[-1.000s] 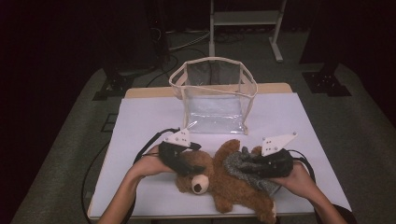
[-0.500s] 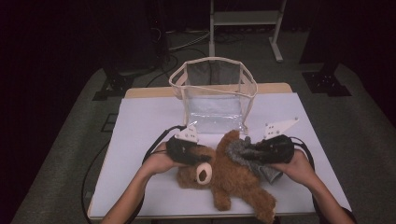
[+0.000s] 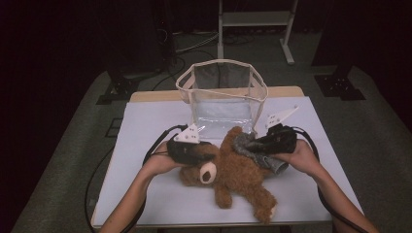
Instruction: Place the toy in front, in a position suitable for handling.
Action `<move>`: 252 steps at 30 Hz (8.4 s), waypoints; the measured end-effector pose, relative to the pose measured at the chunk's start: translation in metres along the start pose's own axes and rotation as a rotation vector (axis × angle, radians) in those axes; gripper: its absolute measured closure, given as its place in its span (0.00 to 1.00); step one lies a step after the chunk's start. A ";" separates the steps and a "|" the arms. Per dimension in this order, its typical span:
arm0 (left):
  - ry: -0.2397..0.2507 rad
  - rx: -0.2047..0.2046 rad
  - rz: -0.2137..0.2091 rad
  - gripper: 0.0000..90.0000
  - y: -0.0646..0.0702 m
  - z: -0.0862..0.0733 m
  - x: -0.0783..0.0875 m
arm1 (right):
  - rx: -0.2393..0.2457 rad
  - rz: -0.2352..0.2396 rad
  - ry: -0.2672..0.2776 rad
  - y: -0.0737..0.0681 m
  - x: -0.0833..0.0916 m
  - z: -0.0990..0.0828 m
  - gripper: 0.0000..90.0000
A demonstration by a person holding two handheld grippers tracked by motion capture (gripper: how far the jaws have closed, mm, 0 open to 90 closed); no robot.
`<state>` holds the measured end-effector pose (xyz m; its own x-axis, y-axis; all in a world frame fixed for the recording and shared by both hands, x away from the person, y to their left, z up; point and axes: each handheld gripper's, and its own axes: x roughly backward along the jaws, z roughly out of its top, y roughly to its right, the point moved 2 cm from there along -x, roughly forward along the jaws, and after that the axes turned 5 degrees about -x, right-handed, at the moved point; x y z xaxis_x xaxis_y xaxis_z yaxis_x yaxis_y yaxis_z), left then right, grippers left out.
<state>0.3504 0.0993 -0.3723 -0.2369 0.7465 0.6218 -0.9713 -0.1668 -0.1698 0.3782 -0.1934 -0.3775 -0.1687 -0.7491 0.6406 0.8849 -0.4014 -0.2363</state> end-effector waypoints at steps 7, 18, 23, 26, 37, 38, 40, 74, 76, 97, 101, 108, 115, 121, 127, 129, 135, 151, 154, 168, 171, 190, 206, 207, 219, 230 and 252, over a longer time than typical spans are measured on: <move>-0.057 0.025 -0.091 0.21 0.013 0.002 0.007 | 0.119 0.028 0.017 -0.047 -0.010 -0.015 0.83; -0.057 -0.001 -0.152 0.21 0.021 0.027 -0.008 | 0.186 0.019 0.024 -0.068 -0.007 -0.024 0.83; -0.062 -0.006 -0.155 0.25 0.015 0.035 -0.013 | 0.198 0.026 0.039 -0.069 -0.007 -0.025 0.83; -0.088 -0.030 -0.194 0.32 0.014 0.037 -0.019 | 0.197 0.028 0.042 -0.070 -0.007 -0.026 0.83; -0.014 0.005 -0.085 0.88 0.006 0.048 -0.021 | 0.118 -0.016 0.090 -0.047 0.012 -0.015 0.83; -0.012 0.007 -0.078 0.88 0.005 0.050 -0.021 | 0.117 -0.023 0.087 -0.045 0.014 -0.012 0.83; 0.003 0.020 -0.057 0.88 0.001 0.056 -0.019 | 0.126 -0.043 0.076 -0.042 0.016 -0.004 0.83; -0.087 0.066 -0.024 0.59 0.005 -0.011 0.009 | 0.209 -0.032 0.074 -0.053 0.009 0.010 0.83; -0.076 0.071 -0.025 0.59 0.005 -0.013 0.009 | 0.239 -0.024 0.091 -0.062 0.013 0.021 0.83; -0.039 0.038 -0.039 0.59 0.021 -0.020 0.013 | 0.252 -0.043 -0.109 -0.054 -0.008 0.023 0.83; -0.052 0.022 -0.044 0.59 0.022 -0.018 0.013 | 0.222 -0.070 -0.100 -0.052 0.004 0.020 0.83; -0.041 0.034 -0.048 0.59 0.022 -0.021 0.015 | 0.224 -0.055 -0.082 -0.053 0.001 0.018 0.83; -0.020 0.036 -0.052 0.59 0.023 -0.024 0.016 | 0.130 -0.063 -0.038 -0.045 0.027 -0.024 0.82; -0.019 0.002 -0.054 0.59 0.027 -0.022 0.016 | 0.031 -0.049 0.024 -0.035 0.050 -0.055 0.82; -0.012 0.003 -0.053 0.59 0.028 -0.024 0.016 | 0.085 -0.034 0.085 -0.040 0.054 -0.021 0.82; -0.007 0.004 -0.055 0.59 0.028 -0.024 0.017 | 0.111 -0.020 0.074 -0.042 0.043 -0.006 0.82; 0.007 0.006 -0.064 0.58 0.030 -0.029 0.020 | 0.133 0.021 0.033 -0.042 0.010 0.004 0.82; 0.034 -0.010 -0.065 0.59 0.033 -0.027 0.016 | 0.144 0.033 0.104 -0.052 0.030 0.010 0.82; 0.035 -0.013 -0.062 0.58 0.033 -0.027 0.016 | 0.173 0.056 0.069 -0.052 0.008 0.028 0.82; 0.036 -0.001 0.034 0.36 0.032 -0.033 0.036 | 0.087 0.080 0.072 -0.038 -0.006 -0.013 0.83; 0.051 0.021 0.021 0.49 0.030 -0.038 0.033 | 0.072 0.069 0.060 -0.035 0.002 -0.016 0.83; 0.080 -0.021 -0.001 0.59 0.037 -0.039 0.024 | 0.253 0.152 -0.046 -0.066 -0.040 0.067 0.82; 0.078 0.031 0.054 0.57 0.035 -0.046 0.029 | 0.223 0.141 0.012 -0.068 -0.036 0.045 0.83; 0.078 0.031 0.054 0.58 0.035 -0.046 0.029 | 0.223 0.141 0.012 -0.068 -0.036 0.045 0.83; 0.097 0.043 0.018 0.58 0.038 -0.053 0.028 | 0.298 0.156 -0.050 -0.085 -0.077 0.069 0.83; 0.040 0.067 0.041 0.38 0.033 -0.042 0.033 | 0.226 0.122 -0.058 -0.068 -0.050 0.034 0.83; 0.068 0.050 -0.016 0.52 0.045 -0.055 0.027 | 0.187 0.059 -0.064 -0.046 -0.036 0.050 0.83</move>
<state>0.3017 0.1470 -0.4051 -0.2213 0.7912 0.5702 -0.9752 -0.1853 -0.1213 0.3654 -0.1218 -0.3530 -0.0916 -0.7311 0.6761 0.9586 -0.2486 -0.1390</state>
